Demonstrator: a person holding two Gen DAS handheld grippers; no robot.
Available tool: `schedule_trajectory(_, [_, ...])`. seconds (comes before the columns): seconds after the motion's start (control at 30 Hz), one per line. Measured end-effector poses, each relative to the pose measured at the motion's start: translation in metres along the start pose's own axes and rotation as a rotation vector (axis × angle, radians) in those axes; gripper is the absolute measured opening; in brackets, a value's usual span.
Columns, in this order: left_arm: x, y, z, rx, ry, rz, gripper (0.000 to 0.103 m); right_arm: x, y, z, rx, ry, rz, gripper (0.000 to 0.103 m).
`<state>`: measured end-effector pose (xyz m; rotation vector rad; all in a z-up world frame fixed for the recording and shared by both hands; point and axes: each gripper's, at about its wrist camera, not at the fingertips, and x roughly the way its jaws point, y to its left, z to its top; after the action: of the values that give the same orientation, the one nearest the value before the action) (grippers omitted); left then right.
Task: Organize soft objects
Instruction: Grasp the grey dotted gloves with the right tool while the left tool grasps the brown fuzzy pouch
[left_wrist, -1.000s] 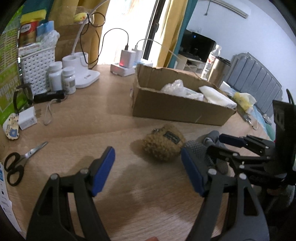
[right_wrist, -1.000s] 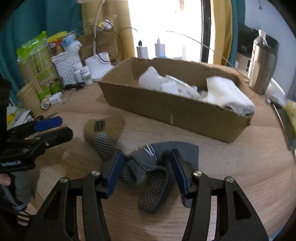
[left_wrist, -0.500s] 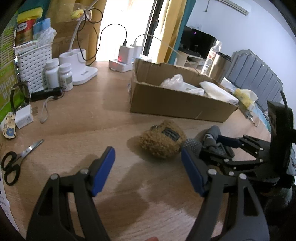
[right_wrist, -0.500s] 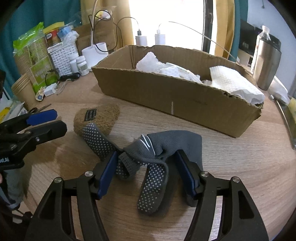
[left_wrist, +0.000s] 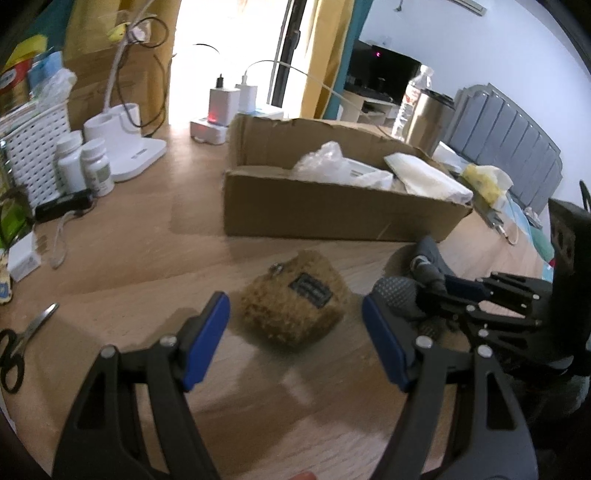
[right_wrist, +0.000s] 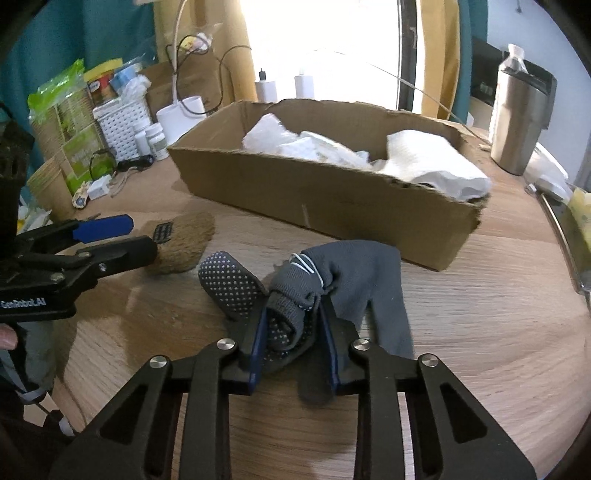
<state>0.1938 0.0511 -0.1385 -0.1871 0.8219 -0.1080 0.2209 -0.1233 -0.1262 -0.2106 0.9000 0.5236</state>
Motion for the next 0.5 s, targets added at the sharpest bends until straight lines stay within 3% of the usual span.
schedule_trajectory(0.5, [0.023,-0.011,0.004,0.024,0.051,0.047,0.075,-0.009,-0.015,0.002,0.029,-0.029,0.017,0.028])
